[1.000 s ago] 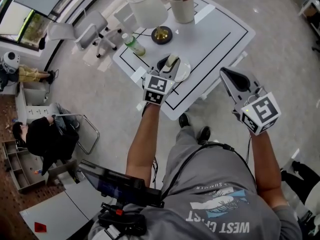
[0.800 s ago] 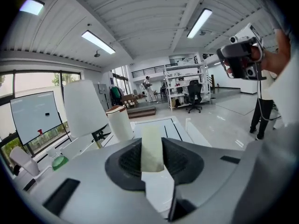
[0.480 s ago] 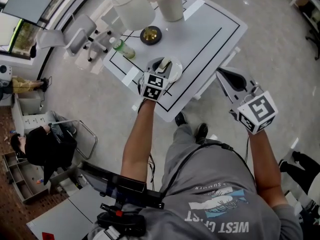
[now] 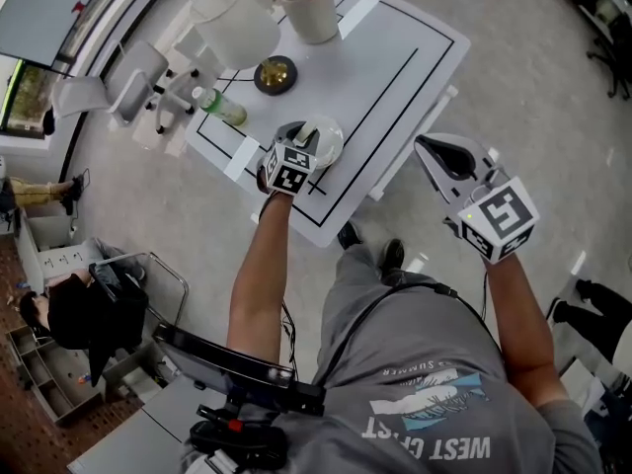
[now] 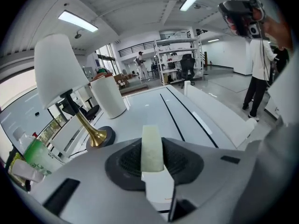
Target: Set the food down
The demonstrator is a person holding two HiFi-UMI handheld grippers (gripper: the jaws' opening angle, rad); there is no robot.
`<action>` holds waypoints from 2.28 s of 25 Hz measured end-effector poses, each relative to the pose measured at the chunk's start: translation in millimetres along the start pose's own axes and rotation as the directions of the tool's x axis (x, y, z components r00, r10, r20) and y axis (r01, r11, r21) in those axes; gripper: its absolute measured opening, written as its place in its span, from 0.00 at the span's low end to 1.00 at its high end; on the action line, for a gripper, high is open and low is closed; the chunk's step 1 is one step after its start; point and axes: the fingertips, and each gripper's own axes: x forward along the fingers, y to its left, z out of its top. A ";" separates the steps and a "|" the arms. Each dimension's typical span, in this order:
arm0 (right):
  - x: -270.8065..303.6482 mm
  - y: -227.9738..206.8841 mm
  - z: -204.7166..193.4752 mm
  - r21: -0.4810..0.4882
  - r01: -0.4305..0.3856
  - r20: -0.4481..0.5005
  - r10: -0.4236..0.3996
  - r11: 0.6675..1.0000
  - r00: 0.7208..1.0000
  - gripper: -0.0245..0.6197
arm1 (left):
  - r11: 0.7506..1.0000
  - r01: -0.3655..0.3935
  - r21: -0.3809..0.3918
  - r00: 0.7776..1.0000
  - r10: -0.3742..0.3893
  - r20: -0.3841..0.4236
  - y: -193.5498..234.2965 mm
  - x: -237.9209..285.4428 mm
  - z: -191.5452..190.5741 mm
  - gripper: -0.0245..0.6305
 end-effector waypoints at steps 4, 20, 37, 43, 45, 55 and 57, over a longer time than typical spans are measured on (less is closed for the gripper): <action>-0.3 -1.8 -7.2 -0.001 0.013 -0.021 -0.013 1.000 1.000 0.05 | 0.999 0.012 0.052 0.998 -0.009 -0.067 -2.4 18.1 -18.5 0.19; -4.8 -8.4 -31.8 0.028 0.050 -0.091 -0.047 0.998 0.995 0.05 | 0.962 0.017 0.273 0.980 0.038 -0.194 -10.3 57.2 -40.8 0.19; -16.0 -13.7 -42.5 0.044 0.061 -0.106 -0.056 0.997 0.993 0.05 | 0.850 -0.007 0.526 0.957 0.158 -0.243 -14.4 63.4 -51.5 0.19; -17.4 -11.1 -43.3 0.045 0.054 -0.105 -0.049 0.998 0.993 0.05 | 0.870 0.027 0.493 0.955 0.123 -0.271 -19.6 60.5 -55.8 0.19; -18.1 -9.7 -42.6 0.045 0.052 -0.107 -0.047 0.998 0.993 0.05 | 0.876 0.035 0.482 0.954 0.115 -0.278 -20.1 56.8 -55.5 0.20; -20.9 -3.6 -46.6 0.047 0.051 -0.122 -0.045 0.998 0.992 0.05 | 0.911 0.091 0.401 0.957 0.032 -0.288 -34.6 45.7 -52.9 0.27; -22.3 -2.5 -47.7 0.047 0.050 -0.124 -0.044 0.998 0.991 0.05 | 0.914 0.098 0.393 0.958 0.020 -0.286 -39.7 42.8 -51.2 0.28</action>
